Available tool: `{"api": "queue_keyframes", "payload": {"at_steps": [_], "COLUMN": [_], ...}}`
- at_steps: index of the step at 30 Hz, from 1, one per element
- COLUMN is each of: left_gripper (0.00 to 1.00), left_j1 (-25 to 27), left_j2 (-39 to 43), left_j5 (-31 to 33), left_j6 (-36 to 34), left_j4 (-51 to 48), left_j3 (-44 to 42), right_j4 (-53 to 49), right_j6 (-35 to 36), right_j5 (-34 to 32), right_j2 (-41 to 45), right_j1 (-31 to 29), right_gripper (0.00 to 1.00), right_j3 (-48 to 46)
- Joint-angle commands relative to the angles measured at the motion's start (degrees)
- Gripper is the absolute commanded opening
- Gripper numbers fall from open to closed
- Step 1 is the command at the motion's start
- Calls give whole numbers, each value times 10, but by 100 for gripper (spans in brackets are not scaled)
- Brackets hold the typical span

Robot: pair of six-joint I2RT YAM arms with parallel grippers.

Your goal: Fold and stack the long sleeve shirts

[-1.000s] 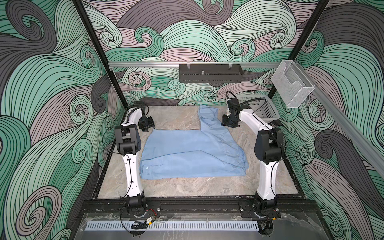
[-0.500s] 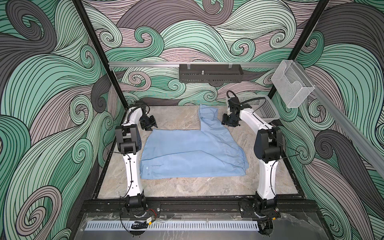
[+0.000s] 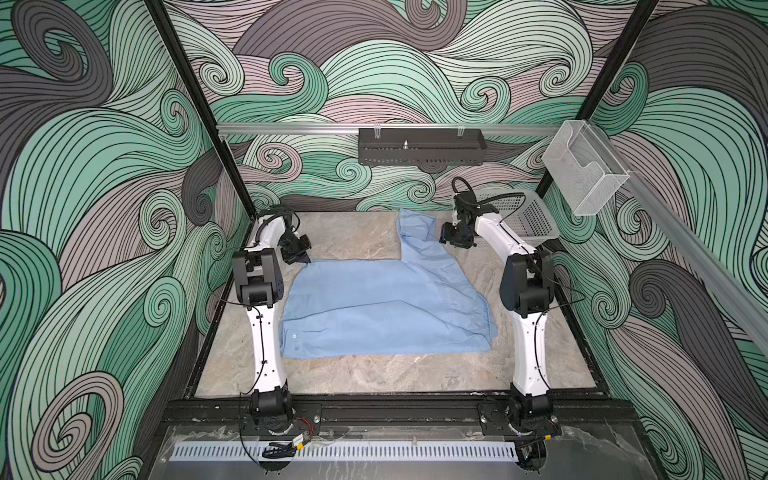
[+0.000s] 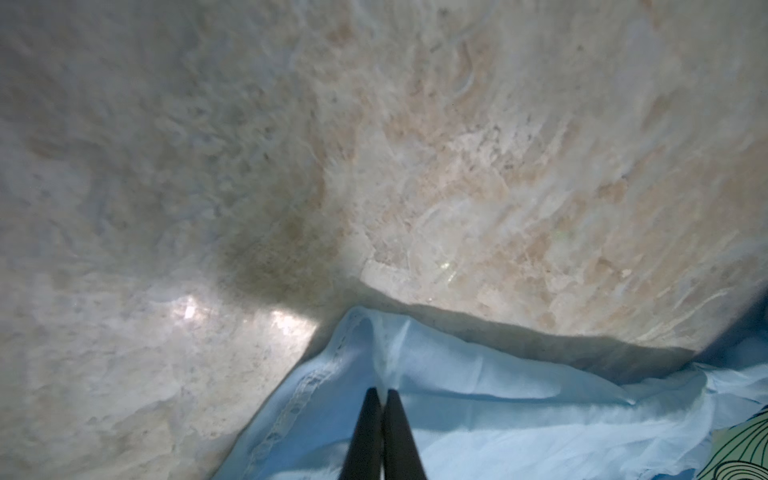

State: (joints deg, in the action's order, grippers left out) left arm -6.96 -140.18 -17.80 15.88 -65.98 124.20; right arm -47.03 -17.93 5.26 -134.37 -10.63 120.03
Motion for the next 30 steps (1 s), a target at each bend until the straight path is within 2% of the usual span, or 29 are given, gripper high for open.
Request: {"api": "queue_keyframes", "payload": {"at_steps": [1,10,16,18,23,24,30], "left_gripper": [0,0,0,0,0,0,0], "left_j1": [4,8,8,8,8,8,5], "left_j2": [-3,-2,-1,-1,0,0,0], "left_j5": [4,-4,-5,-6,-7,-7,-5], "left_j6": [-3,-3,-3,-3,-4,-6,-9], "left_j4": [-17,-17,-18,-20,-23,-24,-30], "left_j3": [21,24,26,30,35,37,52], "right_j4": [-6,-6,-10,-17,-18,-18,-18], "right_j6": [9,11,3,1,-1,0,12], "right_j5": [2,17,35,34,41,41,44], "right_j2": [-37,-148,-192,-203,-193,-188,-125], "right_j1": [3,3,-8,-11,-11,-11,-8], "right_gripper": [63,62,56,50,12,8,0], "right_j3": [45,172,217,228,235,235,230]}}
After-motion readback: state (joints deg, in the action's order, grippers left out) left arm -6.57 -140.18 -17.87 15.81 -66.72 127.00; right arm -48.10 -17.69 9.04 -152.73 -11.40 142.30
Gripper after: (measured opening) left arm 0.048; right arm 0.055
